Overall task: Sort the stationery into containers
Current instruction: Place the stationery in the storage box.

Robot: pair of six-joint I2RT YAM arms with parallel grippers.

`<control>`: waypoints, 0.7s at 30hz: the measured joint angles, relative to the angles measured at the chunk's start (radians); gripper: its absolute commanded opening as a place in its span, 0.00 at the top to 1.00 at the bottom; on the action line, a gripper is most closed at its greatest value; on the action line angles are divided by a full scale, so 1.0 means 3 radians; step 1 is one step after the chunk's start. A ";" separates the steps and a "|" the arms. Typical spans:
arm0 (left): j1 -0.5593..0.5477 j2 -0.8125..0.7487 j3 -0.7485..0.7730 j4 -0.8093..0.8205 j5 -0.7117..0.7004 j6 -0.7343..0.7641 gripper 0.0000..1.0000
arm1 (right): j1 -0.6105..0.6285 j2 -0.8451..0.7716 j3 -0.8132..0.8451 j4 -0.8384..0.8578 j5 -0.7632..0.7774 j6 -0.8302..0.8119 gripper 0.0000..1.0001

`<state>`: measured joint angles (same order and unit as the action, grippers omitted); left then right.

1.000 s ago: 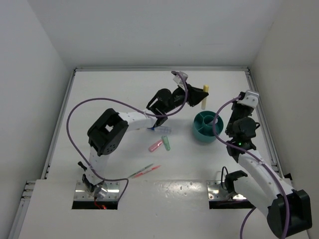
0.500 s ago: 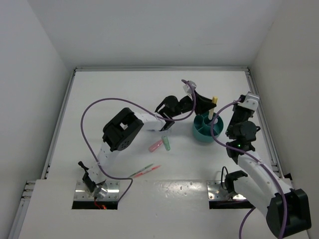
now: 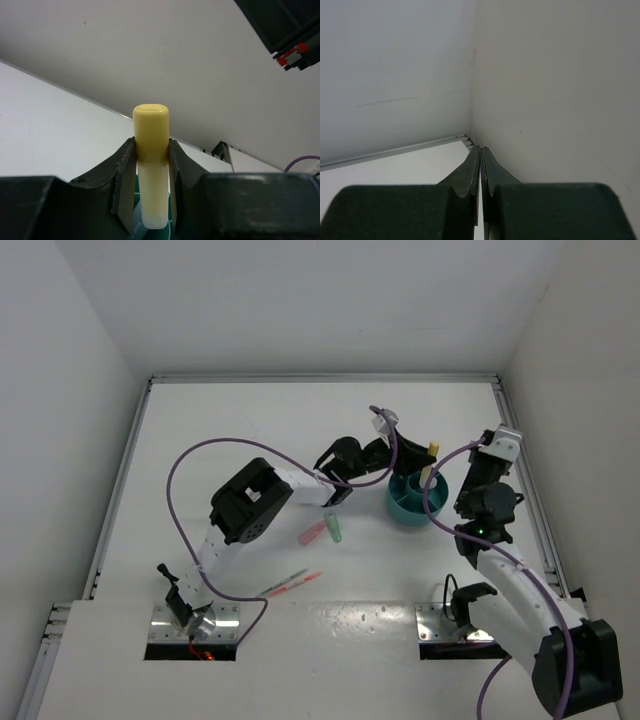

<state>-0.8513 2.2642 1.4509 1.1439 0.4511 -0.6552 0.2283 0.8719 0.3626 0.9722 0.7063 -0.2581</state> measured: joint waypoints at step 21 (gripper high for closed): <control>0.0000 0.0089 -0.0116 -0.0214 -0.0001 0.0193 0.57 | -0.0074 -0.0052 -0.0031 -0.0005 -0.0036 0.0088 1.00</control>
<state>-0.8513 2.2910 1.4162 1.0798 0.4507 -0.5972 0.2062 0.8562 0.3534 0.9707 0.6956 -0.2317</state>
